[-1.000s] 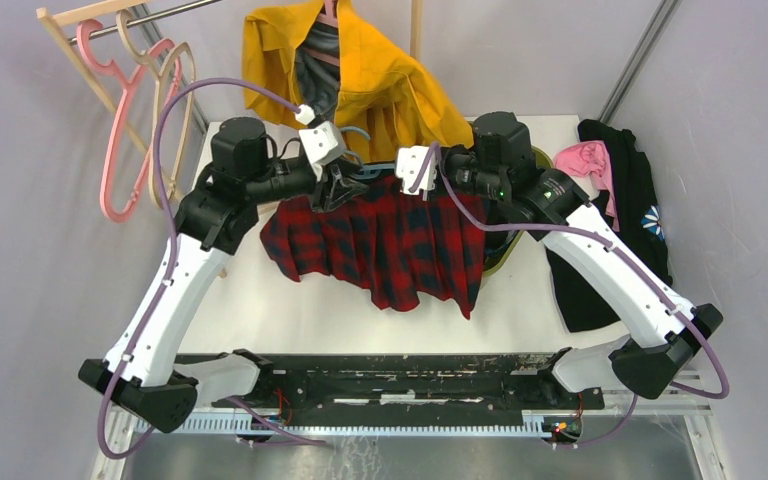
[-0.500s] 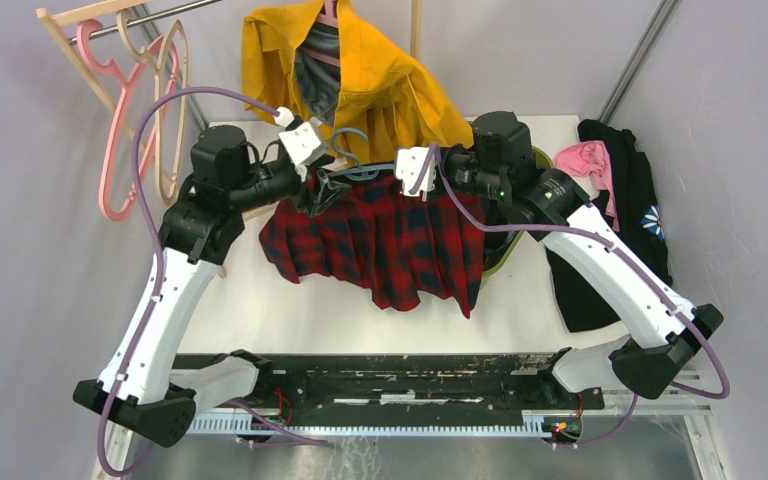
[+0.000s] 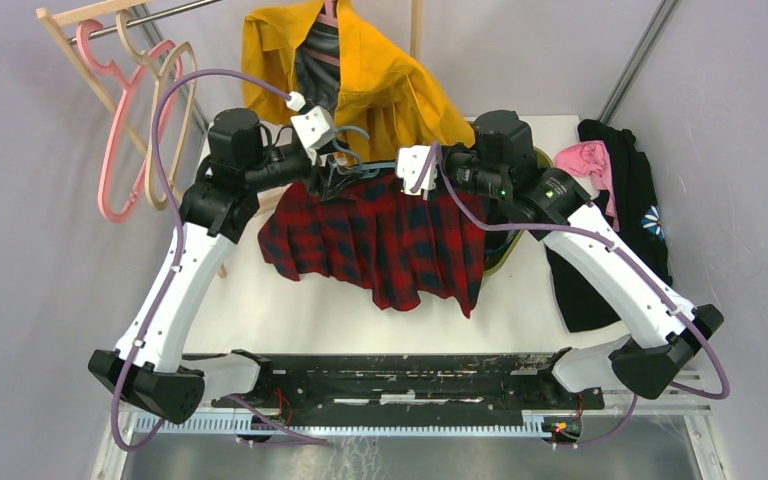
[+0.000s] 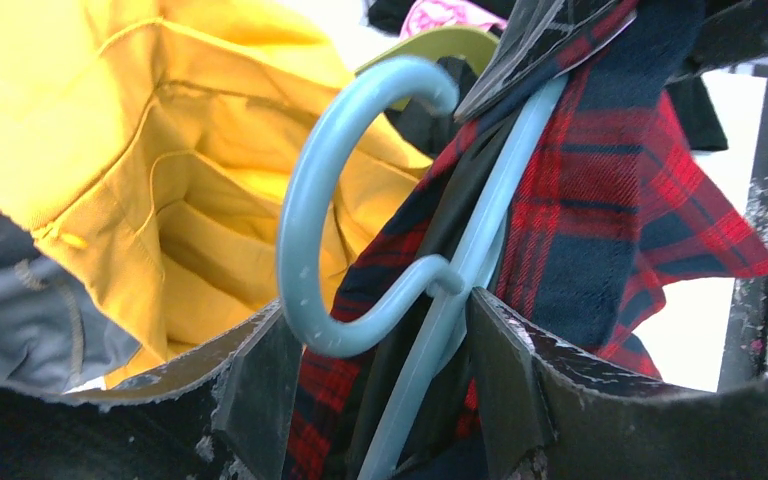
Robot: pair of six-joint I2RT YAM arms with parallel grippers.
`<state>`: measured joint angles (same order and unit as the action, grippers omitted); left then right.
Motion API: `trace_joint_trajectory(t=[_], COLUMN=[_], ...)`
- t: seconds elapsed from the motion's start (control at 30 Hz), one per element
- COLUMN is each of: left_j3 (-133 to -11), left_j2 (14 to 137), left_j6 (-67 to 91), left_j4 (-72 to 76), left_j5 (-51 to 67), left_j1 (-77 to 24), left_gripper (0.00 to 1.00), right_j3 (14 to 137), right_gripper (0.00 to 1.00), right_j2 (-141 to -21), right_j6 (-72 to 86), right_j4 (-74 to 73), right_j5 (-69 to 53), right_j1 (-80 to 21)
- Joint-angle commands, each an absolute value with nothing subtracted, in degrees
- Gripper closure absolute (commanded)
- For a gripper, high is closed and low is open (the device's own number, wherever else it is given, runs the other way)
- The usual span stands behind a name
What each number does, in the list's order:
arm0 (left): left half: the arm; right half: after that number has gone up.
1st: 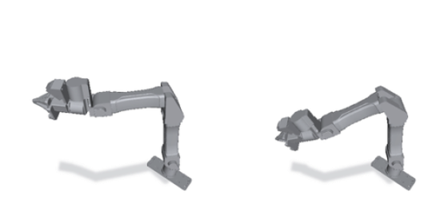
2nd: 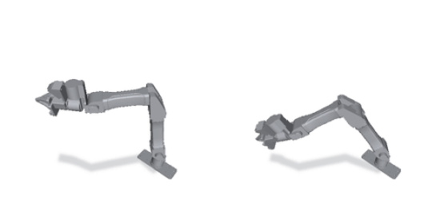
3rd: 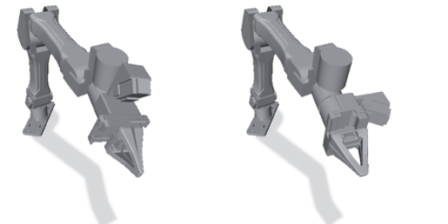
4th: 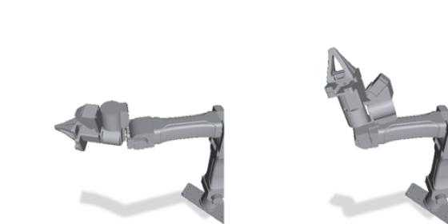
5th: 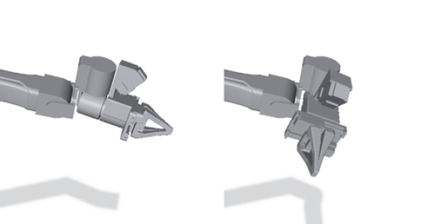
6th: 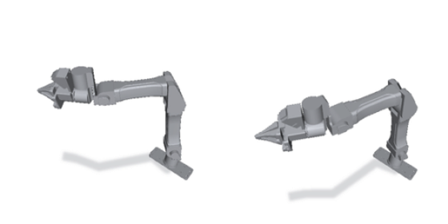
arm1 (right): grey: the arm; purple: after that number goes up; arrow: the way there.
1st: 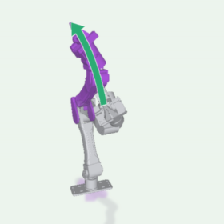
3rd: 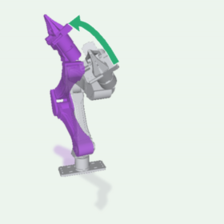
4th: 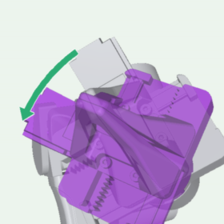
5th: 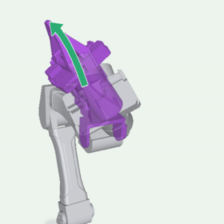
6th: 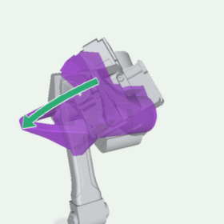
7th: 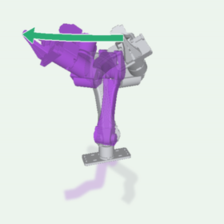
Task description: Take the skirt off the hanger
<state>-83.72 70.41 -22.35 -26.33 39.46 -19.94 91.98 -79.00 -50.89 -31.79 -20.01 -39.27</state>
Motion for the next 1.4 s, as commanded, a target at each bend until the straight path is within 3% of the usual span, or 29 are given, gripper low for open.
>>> trace_joint_trajectory(t=[0.0, 0.2, 0.47, 0.77, 1.0, 1.37], left_j3=[-83.7, -78.3, -72.6, -71.7, -70.7, -79.9], left_j2=[70.5, 71.1, 67.8, 68.6, 70.1, 71.5], left_j6=[-17.3, -6.5, -12.0, -10.9, -8.1, -7.1], left_j4=[-18.4, -8.1, -15.8, -11.0, -5.8, -7.2], left_j5=[46.4, 56.5, 50.9, 49.0, 46.5, 34.2], left_j1=[-19.7, -20.2, -20.4, -20.4, -20.4, -21.7], left_gripper=[0.34, 0.36, 0.44, 0.67, 0.97, 0.97], right_j3=[96.1, 96.8, 98.5, 99.8, 99.6, 97.7], right_gripper=[0.99, 0.99, 0.99, 0.99, 0.99, 0.99], right_j2=[-78.0, -79.5, -80.9, -81.9, -82.0, -81.6], right_j6=[-51.7, -52.8, -53.1, -53.1, -52.2, -51.8], right_j4=[-24.7, -23.9, -22.6, -22.8, -22.9, -23.0], right_j5=[-21.6, -21.3, -20.7, -20.5, -20.6, -19.5], right_j1=[-39.4, -39.4, -39.4, -39.4, -39.4, -39.4])
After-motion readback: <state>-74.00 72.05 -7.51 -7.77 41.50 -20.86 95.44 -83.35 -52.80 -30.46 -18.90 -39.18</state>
